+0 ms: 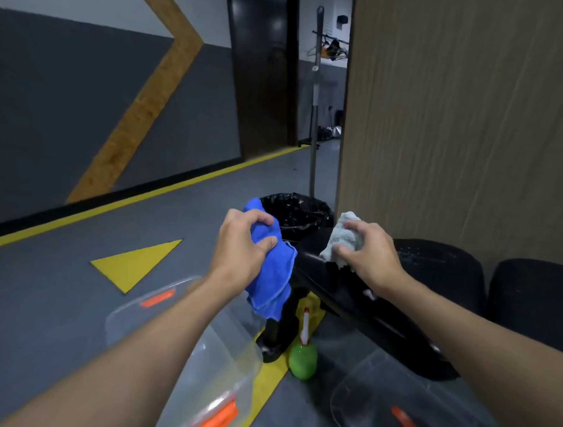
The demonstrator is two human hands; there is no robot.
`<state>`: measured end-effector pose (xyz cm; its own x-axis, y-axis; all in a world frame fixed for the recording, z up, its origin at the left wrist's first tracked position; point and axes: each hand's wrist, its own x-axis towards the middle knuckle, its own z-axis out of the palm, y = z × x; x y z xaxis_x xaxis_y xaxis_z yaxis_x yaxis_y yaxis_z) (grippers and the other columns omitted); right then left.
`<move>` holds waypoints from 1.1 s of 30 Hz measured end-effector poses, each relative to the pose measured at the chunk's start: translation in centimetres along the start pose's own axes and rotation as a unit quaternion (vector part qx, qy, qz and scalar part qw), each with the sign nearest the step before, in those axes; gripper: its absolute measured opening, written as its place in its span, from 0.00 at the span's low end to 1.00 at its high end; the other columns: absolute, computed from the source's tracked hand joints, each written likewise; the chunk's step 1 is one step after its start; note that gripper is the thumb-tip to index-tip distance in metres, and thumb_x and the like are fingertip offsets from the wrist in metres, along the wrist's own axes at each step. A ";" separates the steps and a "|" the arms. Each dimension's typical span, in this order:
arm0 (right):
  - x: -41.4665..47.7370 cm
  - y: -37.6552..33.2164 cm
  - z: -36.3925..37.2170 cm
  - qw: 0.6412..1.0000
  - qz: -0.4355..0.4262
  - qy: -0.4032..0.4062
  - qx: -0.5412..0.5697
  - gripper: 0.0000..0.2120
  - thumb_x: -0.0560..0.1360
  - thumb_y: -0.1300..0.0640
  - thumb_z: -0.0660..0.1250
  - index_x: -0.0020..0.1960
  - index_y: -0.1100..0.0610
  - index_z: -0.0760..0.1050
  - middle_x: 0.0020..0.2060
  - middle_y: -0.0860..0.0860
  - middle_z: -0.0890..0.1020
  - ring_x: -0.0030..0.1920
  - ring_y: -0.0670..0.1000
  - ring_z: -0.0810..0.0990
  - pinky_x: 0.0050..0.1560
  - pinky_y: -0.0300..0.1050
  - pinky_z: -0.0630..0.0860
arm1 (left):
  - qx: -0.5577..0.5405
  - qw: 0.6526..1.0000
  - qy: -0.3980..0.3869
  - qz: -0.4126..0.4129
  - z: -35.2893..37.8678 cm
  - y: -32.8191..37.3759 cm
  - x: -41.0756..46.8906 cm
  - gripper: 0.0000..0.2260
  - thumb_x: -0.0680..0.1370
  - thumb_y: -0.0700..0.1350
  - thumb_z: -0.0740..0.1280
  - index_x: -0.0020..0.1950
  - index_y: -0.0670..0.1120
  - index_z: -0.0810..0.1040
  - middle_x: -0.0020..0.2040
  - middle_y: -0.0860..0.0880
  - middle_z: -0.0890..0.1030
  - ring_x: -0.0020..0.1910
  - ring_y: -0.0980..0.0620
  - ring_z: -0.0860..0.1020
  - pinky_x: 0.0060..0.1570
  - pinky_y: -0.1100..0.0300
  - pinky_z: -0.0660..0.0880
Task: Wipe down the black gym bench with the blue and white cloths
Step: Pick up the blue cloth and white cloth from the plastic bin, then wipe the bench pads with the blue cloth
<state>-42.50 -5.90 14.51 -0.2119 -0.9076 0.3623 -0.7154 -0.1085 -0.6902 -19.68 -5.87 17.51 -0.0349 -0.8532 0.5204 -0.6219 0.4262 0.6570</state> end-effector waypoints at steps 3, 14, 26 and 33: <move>2.7 0.5 1.6 1.000 0.009 0.012 0.001 0.28 0.71 0.48 0.72 0.70 0.50 0.72 0.58 0.51 0.75 0.61 0.55 0.75 0.64 0.54 0.71 | 0.008 0.999 -0.025 0.032 1.1 -1.1 2.7 0.10 0.74 0.41 0.73 0.49 0.54 0.78 0.50 0.52 0.71 0.45 0.74 0.68 0.45 0.82 0.60; 4.4 0.2 2.2 0.972 0.014 -0.079 -0.222 0.28 0.74 0.32 0.62 0.72 0.38 0.67 0.67 0.45 0.66 0.68 0.50 0.60 0.61 0.49 0.54 | -0.040 0.993 -0.080 0.083 1.8 -2.2 8.4 0.09 0.72 0.43 0.75 0.49 0.54 0.80 0.50 0.51 0.73 0.48 0.67 0.71 0.46 0.79 0.63; 1.4 -6.0 -1.3 0.890 0.107 -0.096 0.432 0.42 0.67 0.52 0.76 0.74 0.39 0.58 0.57 0.52 0.82 0.53 0.50 0.85 0.52 0.48 0.79 | -0.359 0.928 -0.089 0.045 3.3 2.4 9.7 0.12 0.70 0.41 0.78 0.48 0.53 0.82 0.48 0.55 0.83 0.51 0.56 0.80 0.53 0.58 0.77; 1.0 -2.7 -3.7 0.915 0.141 0.087 0.368 0.18 0.75 0.71 0.66 0.60 0.54 0.76 0.53 0.59 0.83 0.48 0.53 0.83 0.50 0.50 0.81 | -0.331 0.917 -0.223 -0.006 8.3 1.6 8.8 0.12 0.79 0.44 0.66 0.63 0.50 0.73 0.40 0.50 0.80 0.40 0.55 0.77 0.46 0.54 0.77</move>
<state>-43.26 -5.03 19.02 -0.4679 -0.8701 0.1545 0.0132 -0.1817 -0.9833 -27.47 -15.23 18.60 -0.4397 -0.8343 0.3324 -0.0194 0.3789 0.9252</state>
